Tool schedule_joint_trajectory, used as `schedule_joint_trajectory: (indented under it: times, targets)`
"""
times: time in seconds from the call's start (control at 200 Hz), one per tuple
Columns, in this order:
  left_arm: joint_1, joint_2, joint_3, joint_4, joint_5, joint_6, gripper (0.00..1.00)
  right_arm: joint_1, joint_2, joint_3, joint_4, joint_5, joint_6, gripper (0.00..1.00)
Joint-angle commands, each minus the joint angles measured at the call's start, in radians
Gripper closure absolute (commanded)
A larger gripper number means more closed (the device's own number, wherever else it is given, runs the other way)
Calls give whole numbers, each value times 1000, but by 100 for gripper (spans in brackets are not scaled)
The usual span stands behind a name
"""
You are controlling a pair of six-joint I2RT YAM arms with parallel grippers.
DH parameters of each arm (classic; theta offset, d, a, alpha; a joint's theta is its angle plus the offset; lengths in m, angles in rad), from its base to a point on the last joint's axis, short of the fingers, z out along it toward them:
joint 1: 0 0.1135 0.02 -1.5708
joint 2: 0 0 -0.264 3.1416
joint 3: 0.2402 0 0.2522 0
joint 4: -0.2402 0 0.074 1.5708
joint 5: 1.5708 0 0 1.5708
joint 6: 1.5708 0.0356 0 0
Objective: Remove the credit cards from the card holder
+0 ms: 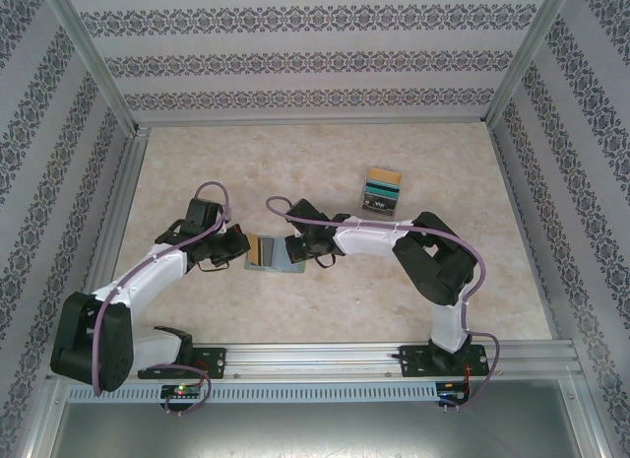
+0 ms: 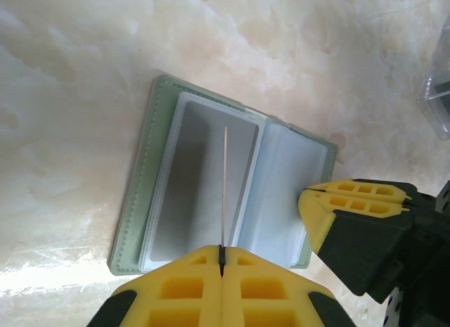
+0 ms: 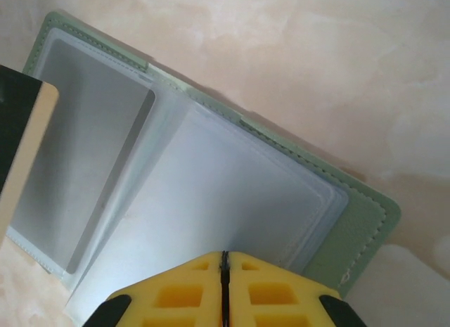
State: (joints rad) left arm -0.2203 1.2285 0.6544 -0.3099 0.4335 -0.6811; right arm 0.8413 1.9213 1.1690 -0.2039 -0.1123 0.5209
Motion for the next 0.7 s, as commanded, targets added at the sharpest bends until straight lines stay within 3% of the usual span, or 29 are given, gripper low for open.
schedule_joint_trajectory:
  times: [0.0,0.215,0.475,0.694]
  targets:
    - [8,-44,28,-25,27,-1,100,-8,-75,-14,-19,25,2,85]
    - [7,-119,-8,141,151,-134,100,-63,-229,-76,52,-33,111,74]
    - [8,-102,-27,452,265,-317,100,-156,-390,-210,288,-222,297,72]
    - [8,-59,-21,643,321,-412,100,-187,-415,-282,503,-346,449,72]
